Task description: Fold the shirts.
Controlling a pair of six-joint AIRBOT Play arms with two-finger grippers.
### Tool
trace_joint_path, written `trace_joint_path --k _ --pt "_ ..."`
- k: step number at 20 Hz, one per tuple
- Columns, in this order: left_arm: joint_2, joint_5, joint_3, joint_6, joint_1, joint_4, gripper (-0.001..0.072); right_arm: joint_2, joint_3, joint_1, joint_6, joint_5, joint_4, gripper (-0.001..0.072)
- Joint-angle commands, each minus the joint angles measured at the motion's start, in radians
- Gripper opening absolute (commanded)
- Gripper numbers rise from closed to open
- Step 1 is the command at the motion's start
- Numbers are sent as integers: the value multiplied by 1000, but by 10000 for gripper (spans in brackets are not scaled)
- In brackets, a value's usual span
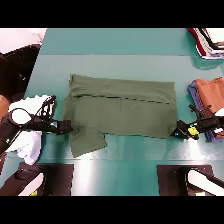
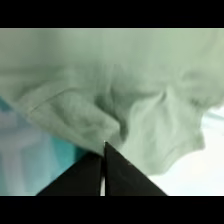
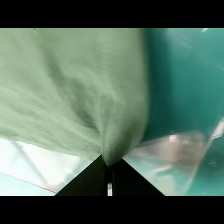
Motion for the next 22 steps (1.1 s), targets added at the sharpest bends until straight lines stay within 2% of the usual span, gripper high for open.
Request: trace_joint_path --k 1,3,6,8,9,12,16,19,22 --pt "37 -168 4 3 -3 48 23 73 37 60 1 112 -82 17" --pt "162 -226 4 -48 -3 86 23 190 30 65 1 212 -167 17" --pt "337 -413 14 -188 -3 46 23 363 32 57 32 301 -272 17" --pt "365 -498 43 -201 -3 19 23 425 77 62 37 302 -291 16" --pt "360 -481 62 -198 -3 26 23 427 107 71 37 288 -290 16" --pt "268 -248 111 -116 -3 52 23 310 219 138 37 208 -288 16" --pt "-22 12 245 12 -3 79 25 54 404 204 40 92 -287 16" --pt "-266 159 383 28 -3 77 26 -130 553 212 40 86 -285 16" --pt "-454 207 526 29 -3 77 26 -259 669 211 40 88 -285 17"
